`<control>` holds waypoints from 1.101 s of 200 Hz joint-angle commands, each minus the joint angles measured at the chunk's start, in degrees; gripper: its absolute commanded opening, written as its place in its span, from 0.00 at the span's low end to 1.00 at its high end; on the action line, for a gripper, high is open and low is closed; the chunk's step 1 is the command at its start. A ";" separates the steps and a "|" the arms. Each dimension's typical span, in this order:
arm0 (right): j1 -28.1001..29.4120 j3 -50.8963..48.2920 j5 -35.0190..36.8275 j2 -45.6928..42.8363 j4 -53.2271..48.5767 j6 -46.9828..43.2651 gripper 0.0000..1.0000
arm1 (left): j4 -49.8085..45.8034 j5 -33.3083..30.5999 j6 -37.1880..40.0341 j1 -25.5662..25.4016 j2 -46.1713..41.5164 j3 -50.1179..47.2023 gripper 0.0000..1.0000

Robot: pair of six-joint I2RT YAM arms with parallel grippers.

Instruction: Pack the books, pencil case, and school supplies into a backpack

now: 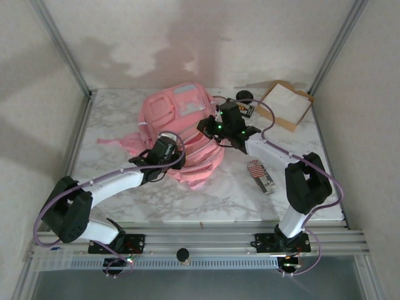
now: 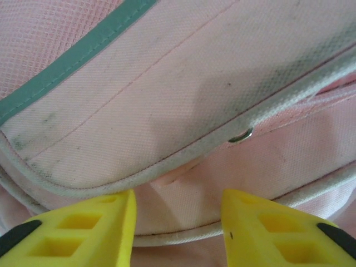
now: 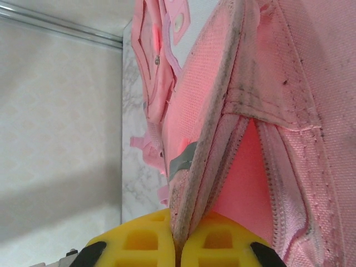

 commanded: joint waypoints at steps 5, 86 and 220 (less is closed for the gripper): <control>0.72 -1.08 -2.20 -3.14 4.31 0.16 0.00 | 11.09 2.88 -2.39 0.33 0.26 1.21 0.39; 0.59 -0.78 -2.20 -3.00 5.14 -0.15 0.00 | 15.26 0.33 -4.77 0.59 -1.63 -3.00 0.20; -0.36 0.37 -1.08 -3.76 4.08 -1.21 0.00 | 5.11 -4.38 -1.53 1.00 -7.15 -7.55 0.00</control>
